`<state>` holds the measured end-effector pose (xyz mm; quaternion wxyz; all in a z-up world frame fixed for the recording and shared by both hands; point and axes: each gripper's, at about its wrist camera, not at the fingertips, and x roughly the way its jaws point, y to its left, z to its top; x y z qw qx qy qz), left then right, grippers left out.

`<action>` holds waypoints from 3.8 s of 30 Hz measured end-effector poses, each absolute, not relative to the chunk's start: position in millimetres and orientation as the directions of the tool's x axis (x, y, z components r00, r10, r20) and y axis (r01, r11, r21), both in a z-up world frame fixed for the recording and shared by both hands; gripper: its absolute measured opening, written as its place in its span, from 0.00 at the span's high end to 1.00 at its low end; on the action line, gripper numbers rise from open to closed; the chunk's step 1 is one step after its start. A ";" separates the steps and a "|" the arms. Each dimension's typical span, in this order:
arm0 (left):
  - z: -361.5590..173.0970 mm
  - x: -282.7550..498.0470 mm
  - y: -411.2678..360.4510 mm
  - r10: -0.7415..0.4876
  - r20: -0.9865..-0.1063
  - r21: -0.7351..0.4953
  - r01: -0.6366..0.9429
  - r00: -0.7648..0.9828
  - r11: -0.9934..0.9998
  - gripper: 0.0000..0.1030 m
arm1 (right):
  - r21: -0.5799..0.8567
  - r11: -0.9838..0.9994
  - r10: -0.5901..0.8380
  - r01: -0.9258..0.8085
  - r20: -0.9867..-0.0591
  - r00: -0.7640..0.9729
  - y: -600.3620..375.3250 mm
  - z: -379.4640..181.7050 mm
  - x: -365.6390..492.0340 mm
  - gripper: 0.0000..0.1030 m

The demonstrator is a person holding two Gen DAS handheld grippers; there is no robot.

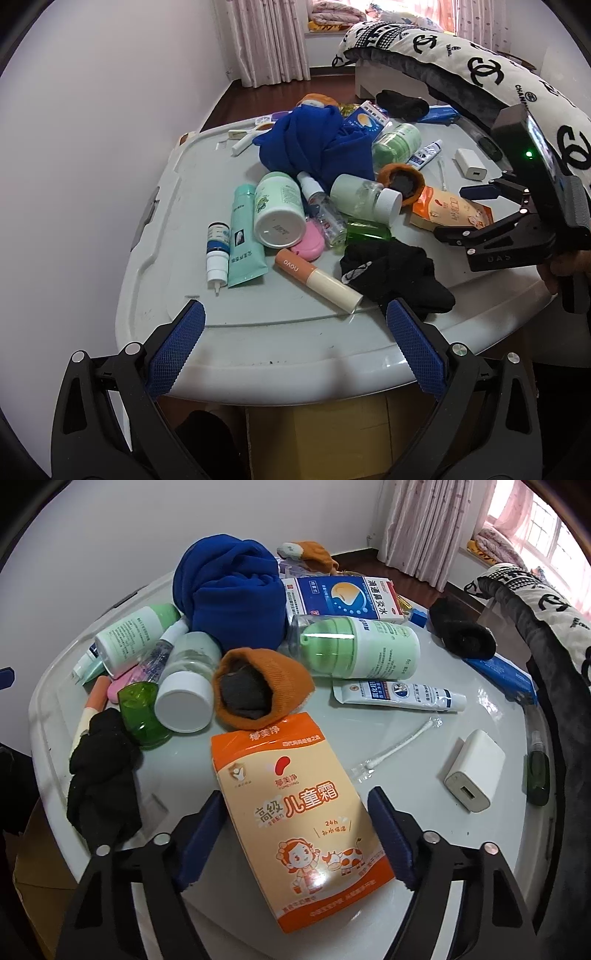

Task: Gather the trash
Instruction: 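Grasp the orange children's cream box with the right gripper, then grasp the black sock with the left gripper while the right gripper holds the cream box, then lower both grippers into the cardboard box and release the sock and cream box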

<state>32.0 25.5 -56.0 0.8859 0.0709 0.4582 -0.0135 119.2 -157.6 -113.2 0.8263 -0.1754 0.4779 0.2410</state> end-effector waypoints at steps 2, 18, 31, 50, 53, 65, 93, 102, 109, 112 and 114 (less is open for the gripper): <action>-55.8 31.8 27.0 0.044 -0.813 0.114 0.084 0.581 0.990 0.07 | -0.039 0.835 0.237 -0.548 -0.874 0.423 -157.9 -112.0 119.5 0.29; -56.2 34.3 15.7 -0.008 -0.802 0.072 0.110 0.597 0.991 0.07 | 0.012 0.916 0.244 -0.401 -0.810 0.534 -190.2 -50.3 80.0 0.34; -87.8 52.4 -77.1 0.001 -0.779 0.156 0.193 0.626 0.969 0.09 | 0.024 0.939 0.245 -0.344 -0.749 0.615 -235.1 -22.9 55.6 0.34; -114.6 81.2 -64.3 0.105 -0.843 0.167 0.071 0.528 0.983 0.15 | 0.019 0.945 0.234 -0.328 -0.740 0.630 -244.3 -23.5 54.5 0.33; -115.5 79.3 -60.7 0.047 -0.836 0.100 0.068 0.547 0.993 0.41 | 0.022 0.944 0.238 -0.329 -0.735 0.634 -244.0 -21.6 53.1 0.33; -91.6 52.1 -48.7 -0.063 -0.807 0.027 0.142 0.587 0.989 0.81 | 0.030 0.948 0.249 -0.317 -0.691 0.678 -237.3 -1.9 40.9 0.33; -124.1 -124.6 14.7 0.056 -0.911 0.113 0.117 0.408 0.987 0.23 | 0.154 0.970 0.217 -0.188 -0.896 0.387 -172.3 -108.8 -114.3 0.15; -81.1 -118.2 27.0 0.038 -0.815 0.081 0.050 0.578 0.995 0.22 | 0.087 0.977 0.177 -0.194 -0.838 0.517 -171.8 -83.5 -110.6 0.15; -46.2 -57.7 38.6 -0.042 -0.785 -0.052 0.002 0.618 0.999 0.22 | 0.083 0.978 0.186 -0.192 -0.767 0.615 -172.0 -53.8 -107.7 0.14; -49.4 -29.4 44.2 -0.041 -0.790 -0.096 -0.056 0.612 0.994 0.22 | 0.002 0.978 0.140 -0.208 -0.745 0.652 -166.2 -49.0 -112.0 0.14; -57.4 -12.1 41.8 -0.022 -0.805 -0.096 -0.094 0.593 0.991 0.22 | -0.055 0.972 0.118 -0.230 -0.731 0.672 -160.2 -46.7 -115.1 0.13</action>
